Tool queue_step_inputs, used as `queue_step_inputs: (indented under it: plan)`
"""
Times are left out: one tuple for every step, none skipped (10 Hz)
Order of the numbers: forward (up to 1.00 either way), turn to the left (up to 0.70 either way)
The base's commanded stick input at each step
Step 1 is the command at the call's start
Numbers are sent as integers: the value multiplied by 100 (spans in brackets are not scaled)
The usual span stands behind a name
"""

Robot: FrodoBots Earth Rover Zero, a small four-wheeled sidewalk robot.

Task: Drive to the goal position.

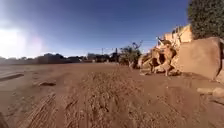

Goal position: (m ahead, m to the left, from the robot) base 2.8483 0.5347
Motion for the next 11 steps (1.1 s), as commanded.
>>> queue_step_inputs:
  plan:
    - [50, -20]
    - [50, -2]
    - [50, 0]
    - [50, 0]
    - [50, 0]
    - [50, 0]
    - [50, 0]
    - [50, 0]
    - [50, 0]
    - [50, 0]
    - [50, 0]
